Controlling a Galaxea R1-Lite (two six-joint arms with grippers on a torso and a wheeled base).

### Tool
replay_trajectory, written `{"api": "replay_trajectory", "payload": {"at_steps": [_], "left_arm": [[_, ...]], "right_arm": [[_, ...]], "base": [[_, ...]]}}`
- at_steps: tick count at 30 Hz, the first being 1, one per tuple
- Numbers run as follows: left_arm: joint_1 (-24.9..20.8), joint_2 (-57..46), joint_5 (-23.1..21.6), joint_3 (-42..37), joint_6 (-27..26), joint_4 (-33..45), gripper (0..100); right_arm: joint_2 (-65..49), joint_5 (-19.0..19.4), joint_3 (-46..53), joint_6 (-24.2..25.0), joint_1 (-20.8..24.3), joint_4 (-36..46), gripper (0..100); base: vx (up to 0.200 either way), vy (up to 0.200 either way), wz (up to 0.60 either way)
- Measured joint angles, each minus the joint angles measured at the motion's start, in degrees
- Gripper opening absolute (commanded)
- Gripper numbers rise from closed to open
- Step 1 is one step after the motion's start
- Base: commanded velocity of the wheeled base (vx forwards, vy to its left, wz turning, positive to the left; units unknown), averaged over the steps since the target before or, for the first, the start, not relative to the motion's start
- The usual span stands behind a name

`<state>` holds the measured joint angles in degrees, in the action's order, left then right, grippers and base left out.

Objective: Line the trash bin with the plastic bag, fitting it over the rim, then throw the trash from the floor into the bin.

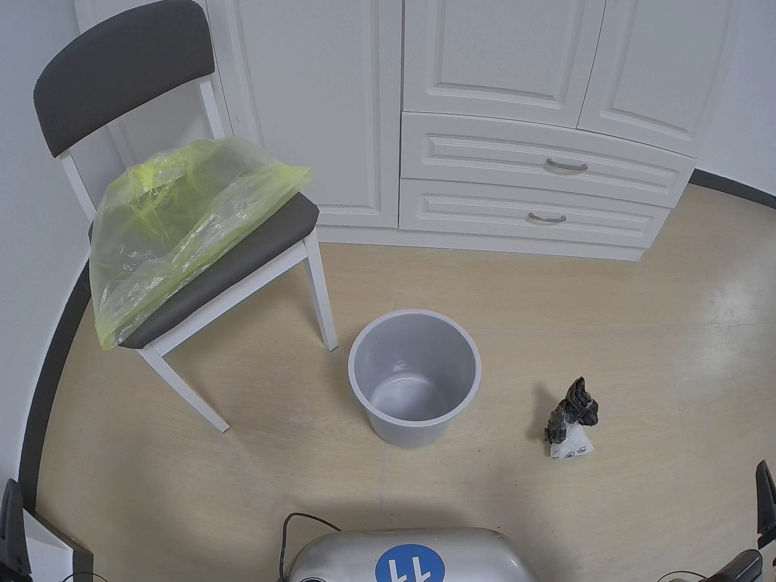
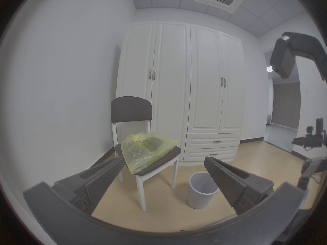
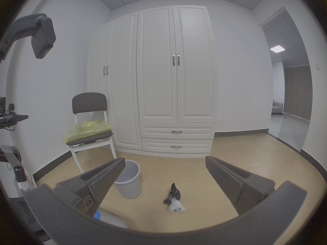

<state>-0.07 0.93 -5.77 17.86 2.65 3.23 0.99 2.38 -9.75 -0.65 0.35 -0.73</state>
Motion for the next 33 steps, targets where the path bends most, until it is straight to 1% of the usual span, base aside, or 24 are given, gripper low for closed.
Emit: {"api": "replay_trajectory", "payload": {"at_steps": [2, 4, 7, 9, 12, 14, 20, 24, 28, 29, 33], "left_arm": [[-0.1, 0.0, -0.1, 0.4, -2.4, 0.2, 100], [-0.3, 0.3, -0.1, 1.0, -4.8, 0.4, 100], [-1.4, 1.5, 0.0, 2.8, -8.4, 1.1, 100], [-2.6, 2.8, 0.2, 5.0, -10.3, 2.0, 100], [-4.2, 5.9, 0.7, 10.3, -12.4, 4.7, 100], [-5.2, 8.5, 1.1, 14.6, -13.3, 7.9, 100], [-6.6, 15.5, 1.7, 23.5, -14.5, 16.3, 100], [-6.9, 21.3, 2.2, 27.1, -14.8, 18.9, 100], [-6.9, 28.8, 3.9, 29.4, -14.8, 19.7, 100], [-6.8, 30.6, 4.5, 29.7, -14.8, 19.7, 100], [-6.5, 36.2, 6.1, 30.3, -14.8, 19.3, 100]], "right_arm": [[0.0, -0.6, 0.2, -0.7, 0.0, 1.4, 100], [0.0, -0.9, 0.7, -2.5, -0.1, 2.2, 100], [0.0, -1.0, 0.4, -6.9, 0.0, 3.0, 100], [0.4, -1.0, -1.5, -9.7, 0.2, 3.8, 100], [1.8, -1.0, -6.1, -13.1, 0.8, 5.8, 100], [3.5, -1.0, -10.2, -15.2, 1.2, 7.8, 100], [13.4, -0.9, -21.3, -17.6, 2.0, 12.5, 100], [22.0, -0.7, -26.6, -17.2, 2.2, 13.4, 100], [31.3, -0.7, -30.2, -14.5, 2.9, 12.0, 100], [33.5, -0.7, -30.7, -13.3, 3.2, 11.2, 100], [40.2, -0.7, -31.6, -5.5, 4.3, 6.0, 100]], "base": [[0.0, 0.0, 0.0], [0.0, 0.0, 0.0], [0.0, 0.0, 0.0], [0.0, 0.0, 0.0], [0.0, 0.0, 0.0], [0.0, 0.0, 0.0], [0.0, 0.0, 0.0], [0.0, 0.0, 0.0], [0.0, 0.0, 0.0], [0.0, 0.0, 0.0], [0.0, 0.0, 0.0]]}}
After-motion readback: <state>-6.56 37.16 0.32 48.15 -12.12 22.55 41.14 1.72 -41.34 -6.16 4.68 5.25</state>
